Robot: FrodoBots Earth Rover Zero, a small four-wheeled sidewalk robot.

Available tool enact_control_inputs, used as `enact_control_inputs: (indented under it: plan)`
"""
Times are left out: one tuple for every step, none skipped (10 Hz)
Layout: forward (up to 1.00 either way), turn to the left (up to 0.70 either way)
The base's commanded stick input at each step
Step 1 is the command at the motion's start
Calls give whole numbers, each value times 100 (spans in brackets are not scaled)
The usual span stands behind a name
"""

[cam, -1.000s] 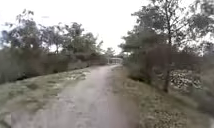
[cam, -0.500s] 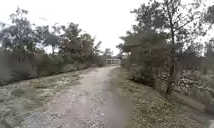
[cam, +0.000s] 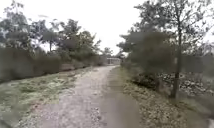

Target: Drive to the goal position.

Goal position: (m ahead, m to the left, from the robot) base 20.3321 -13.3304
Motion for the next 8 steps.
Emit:
enact_control_inputs:
  plan:
    - [70,0]
    - [70,0]
    - [70,0]
    - [70,0]
    - [70,0]
    - [70,0]
    - [70,0]
    - [70,0]
